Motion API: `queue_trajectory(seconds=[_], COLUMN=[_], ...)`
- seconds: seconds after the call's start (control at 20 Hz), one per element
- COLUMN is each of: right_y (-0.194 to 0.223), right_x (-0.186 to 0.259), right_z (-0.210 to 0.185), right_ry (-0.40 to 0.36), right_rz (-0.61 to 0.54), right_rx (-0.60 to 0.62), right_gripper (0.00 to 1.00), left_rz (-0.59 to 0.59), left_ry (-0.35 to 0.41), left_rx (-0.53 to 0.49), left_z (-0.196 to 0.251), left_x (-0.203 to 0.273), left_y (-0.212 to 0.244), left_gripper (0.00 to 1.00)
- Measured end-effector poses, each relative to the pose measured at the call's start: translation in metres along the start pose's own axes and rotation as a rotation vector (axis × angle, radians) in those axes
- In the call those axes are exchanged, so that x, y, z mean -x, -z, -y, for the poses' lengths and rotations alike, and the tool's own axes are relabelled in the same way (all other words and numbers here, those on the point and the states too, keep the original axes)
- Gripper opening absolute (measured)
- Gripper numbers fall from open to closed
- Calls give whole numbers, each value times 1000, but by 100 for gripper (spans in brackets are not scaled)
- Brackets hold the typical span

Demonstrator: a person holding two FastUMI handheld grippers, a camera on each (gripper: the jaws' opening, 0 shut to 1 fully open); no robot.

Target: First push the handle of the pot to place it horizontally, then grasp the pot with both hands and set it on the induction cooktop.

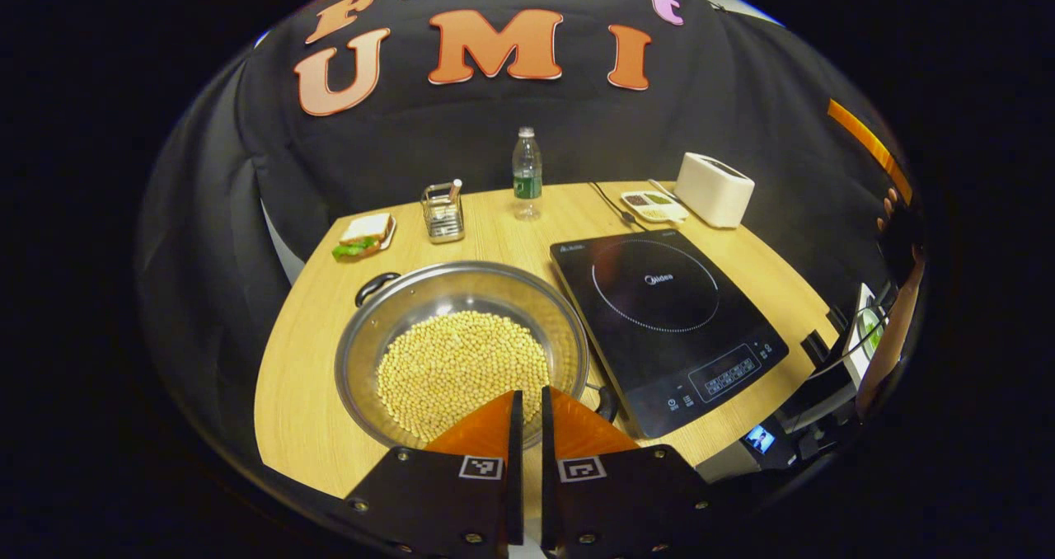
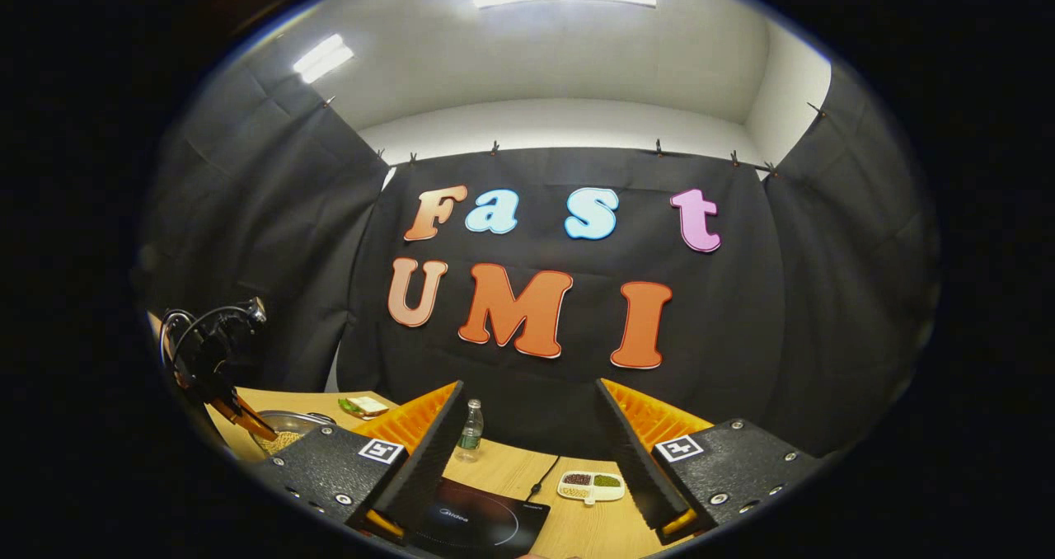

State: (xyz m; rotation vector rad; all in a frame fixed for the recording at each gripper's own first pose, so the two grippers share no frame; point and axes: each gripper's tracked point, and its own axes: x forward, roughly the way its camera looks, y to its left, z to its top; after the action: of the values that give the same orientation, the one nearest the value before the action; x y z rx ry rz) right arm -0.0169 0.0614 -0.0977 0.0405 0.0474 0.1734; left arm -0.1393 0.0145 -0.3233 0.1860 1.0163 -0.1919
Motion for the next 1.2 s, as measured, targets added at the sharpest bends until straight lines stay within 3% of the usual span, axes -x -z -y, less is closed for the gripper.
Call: queue_trajectory(seconds=[0.45, 0.55, 1.2], right_y=[13, 16, 8], right_x=[5, 6, 23], right_z=[20, 21, 46], right_ry=[31, 35, 98], right_rz=[-6, -12, -13], right_rx=[-16, -15, 1], right_gripper=[95, 95, 95], left_rz=[-154, -183, -188], left_ry=[38, 26, 64], left_rx=[-32, -40, -92], left_z=[11, 8, 29], left_x=[-9, -16, -44], left_y=[64, 73, 70], left_gripper=[10, 3, 3])
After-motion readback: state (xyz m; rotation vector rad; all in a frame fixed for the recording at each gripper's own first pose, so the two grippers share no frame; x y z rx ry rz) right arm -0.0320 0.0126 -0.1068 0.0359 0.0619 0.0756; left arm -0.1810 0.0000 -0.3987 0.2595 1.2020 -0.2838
